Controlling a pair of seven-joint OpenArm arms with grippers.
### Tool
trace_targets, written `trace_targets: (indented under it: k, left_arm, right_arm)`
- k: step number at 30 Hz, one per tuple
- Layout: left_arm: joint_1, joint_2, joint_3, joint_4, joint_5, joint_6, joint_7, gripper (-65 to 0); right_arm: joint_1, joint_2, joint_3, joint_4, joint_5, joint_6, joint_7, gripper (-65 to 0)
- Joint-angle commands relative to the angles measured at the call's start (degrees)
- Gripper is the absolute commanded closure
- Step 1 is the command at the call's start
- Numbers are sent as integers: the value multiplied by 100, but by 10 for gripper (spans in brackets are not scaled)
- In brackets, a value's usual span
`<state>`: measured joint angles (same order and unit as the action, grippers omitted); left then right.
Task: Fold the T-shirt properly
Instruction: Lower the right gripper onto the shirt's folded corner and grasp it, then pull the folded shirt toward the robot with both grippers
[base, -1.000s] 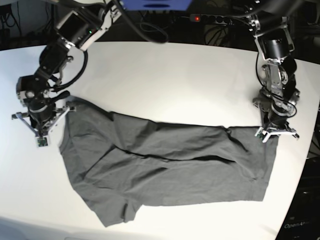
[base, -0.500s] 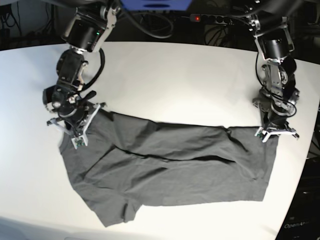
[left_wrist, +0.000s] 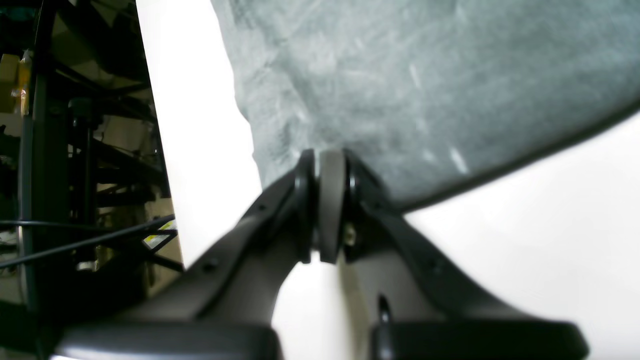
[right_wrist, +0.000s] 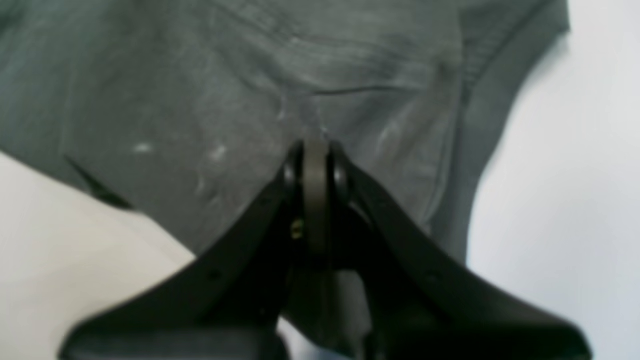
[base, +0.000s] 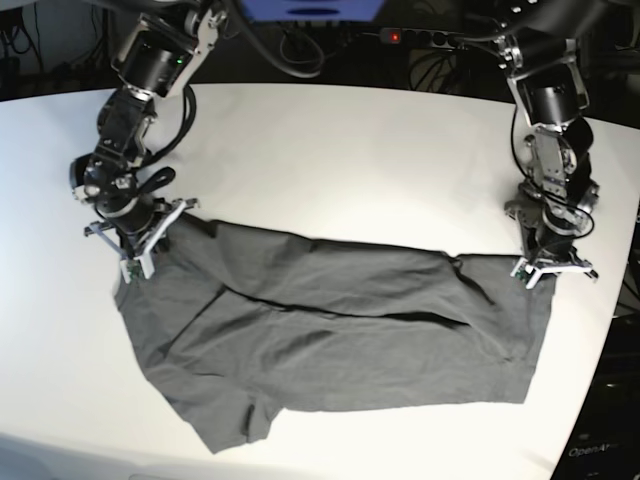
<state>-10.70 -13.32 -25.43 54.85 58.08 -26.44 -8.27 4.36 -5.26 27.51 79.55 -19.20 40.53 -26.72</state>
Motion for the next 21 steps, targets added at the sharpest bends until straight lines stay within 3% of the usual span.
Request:
trace_targets:
  k: [1,3,11,21]
  left_arm:
    - [55,-35,-11,-30,68,-455,164,-25]
    - [63,-35,-20,-30,68,-605,164,-25]
    - [336,-61,-28,14,68,-640,164,-25]
    - [1057,-571,-28,708,-424,-658,155,-25]
  right_arm:
    - [-98,90,49,6,-335,-53,-462,-3]
    - [-229,126,49,14,-335,-53,-453,-3]
    - [-669,143,49,23,-335,-53,-436,-3]
    - [-1126,275,49,533,-335,-53,-295,-3]
